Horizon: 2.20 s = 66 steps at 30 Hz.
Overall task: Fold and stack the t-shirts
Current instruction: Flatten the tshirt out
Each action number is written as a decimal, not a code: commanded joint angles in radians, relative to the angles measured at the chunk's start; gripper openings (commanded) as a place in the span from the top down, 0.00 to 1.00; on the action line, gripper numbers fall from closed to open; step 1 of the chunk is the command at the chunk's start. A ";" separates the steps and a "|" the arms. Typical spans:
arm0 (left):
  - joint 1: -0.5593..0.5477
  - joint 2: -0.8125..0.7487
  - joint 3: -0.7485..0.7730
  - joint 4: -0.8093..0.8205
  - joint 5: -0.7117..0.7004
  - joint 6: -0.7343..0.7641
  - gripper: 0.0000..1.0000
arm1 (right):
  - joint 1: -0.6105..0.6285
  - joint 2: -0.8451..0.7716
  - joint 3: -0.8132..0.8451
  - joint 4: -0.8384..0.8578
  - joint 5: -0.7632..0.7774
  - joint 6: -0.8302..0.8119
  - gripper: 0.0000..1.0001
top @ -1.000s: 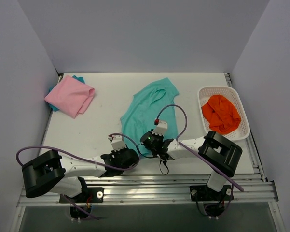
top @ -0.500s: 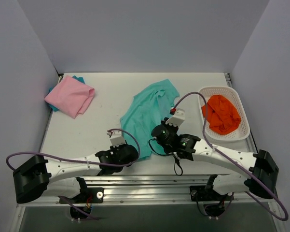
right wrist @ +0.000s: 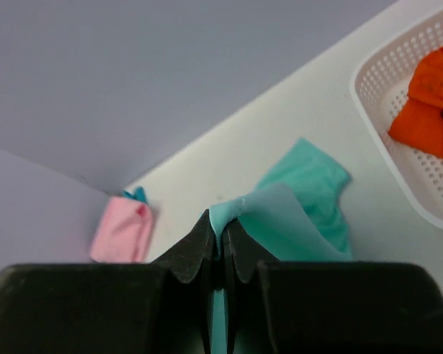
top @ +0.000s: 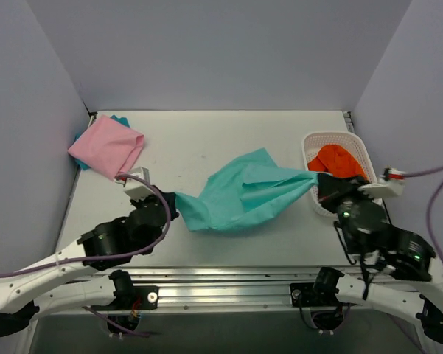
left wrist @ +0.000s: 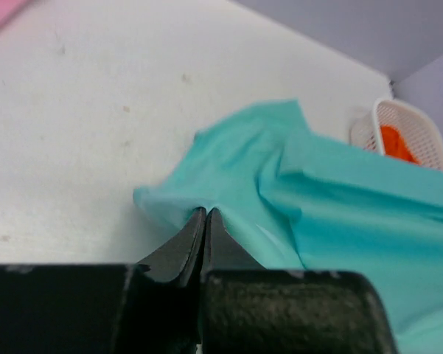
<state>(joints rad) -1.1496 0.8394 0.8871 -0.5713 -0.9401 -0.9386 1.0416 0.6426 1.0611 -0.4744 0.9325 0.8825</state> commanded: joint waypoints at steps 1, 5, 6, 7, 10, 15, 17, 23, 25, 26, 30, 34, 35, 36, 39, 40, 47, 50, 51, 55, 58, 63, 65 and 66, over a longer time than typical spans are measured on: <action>0.007 -0.105 0.134 0.008 -0.133 0.236 0.98 | 0.001 -0.136 0.105 -0.052 0.134 -0.106 1.00; 0.005 -0.140 0.249 0.115 -0.114 0.417 0.98 | -0.002 -0.144 0.230 -0.070 0.149 -0.139 1.00; 0.005 -0.129 0.275 0.131 -0.105 0.473 0.98 | -0.002 -0.130 0.244 -0.067 0.138 -0.140 1.00; 0.005 -0.120 0.304 0.151 -0.095 0.492 0.98 | -0.003 -0.123 0.255 -0.052 0.129 -0.145 1.00; 0.005 -0.053 0.416 0.195 -0.077 0.587 0.98 | -0.003 -0.078 0.277 0.032 0.111 -0.174 1.00; 0.054 0.117 0.585 0.358 -0.126 0.828 0.98 | 0.005 0.140 0.365 0.128 0.218 -0.246 1.00; 0.123 0.174 0.653 0.328 -0.059 0.827 0.98 | 0.005 0.215 0.422 0.183 0.272 -0.304 1.00; 0.598 0.461 0.788 0.157 0.456 0.626 0.98 | -0.128 0.498 0.482 0.286 0.214 -0.377 1.00; 0.738 0.533 0.753 0.195 0.622 0.581 0.98 | -0.393 0.610 0.462 0.286 0.007 -0.329 1.00; 0.770 0.615 0.742 0.218 0.667 0.572 0.98 | -0.481 0.647 0.418 0.308 -0.205 -0.304 1.00; 0.878 0.922 0.806 0.295 0.805 0.551 0.98 | -0.702 1.003 0.398 0.439 -0.374 -0.251 1.00; 0.935 1.361 1.183 0.174 0.931 0.560 0.95 | -0.796 1.381 0.636 0.379 -0.428 -0.214 0.95; 0.952 1.565 1.453 0.118 0.967 0.557 0.89 | -0.805 1.451 0.707 0.353 -0.428 -0.205 0.53; 0.958 1.677 1.616 -0.009 0.986 0.557 0.82 | -0.811 1.582 0.856 0.300 -0.420 -0.195 0.32; 0.972 2.006 2.224 -0.149 1.033 0.546 0.28 | -0.824 1.764 1.119 0.216 -0.442 -0.211 0.00; 0.975 2.024 2.265 -0.131 1.049 0.543 0.15 | -0.822 1.782 1.154 0.201 -0.431 -0.214 0.00; 0.975 1.569 1.628 0.259 0.951 0.544 0.06 | -0.801 1.562 1.015 0.321 -0.396 -0.258 0.00; 0.964 1.484 1.682 0.093 0.867 0.566 0.06 | -0.769 1.405 0.869 0.375 -0.357 -0.281 0.00; 0.959 1.442 1.652 0.068 0.838 0.576 0.06 | -0.750 1.366 0.826 0.400 -0.350 -0.286 0.00; 0.936 1.145 1.245 0.161 0.742 0.578 0.06 | -0.704 1.150 0.579 0.442 -0.339 -0.278 0.00; 0.898 0.847 0.861 0.244 0.715 0.564 0.06 | -0.657 0.975 0.343 0.465 -0.340 -0.240 0.00; 0.757 0.606 0.348 0.289 0.603 0.436 0.06 | -0.597 0.689 -0.106 0.595 -0.402 -0.120 0.01; 0.696 0.532 0.229 0.319 0.558 0.350 0.06 | -0.566 0.608 -0.194 0.600 -0.405 -0.058 0.02; 0.639 0.515 0.126 0.332 0.531 0.322 0.06 | -0.558 0.586 -0.260 0.594 -0.399 -0.039 0.02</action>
<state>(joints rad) -0.4267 1.3766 1.1812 -0.2676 -0.3107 -0.4942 0.4599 1.2957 0.9073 0.0937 0.5316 0.7399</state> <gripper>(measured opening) 0.941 0.981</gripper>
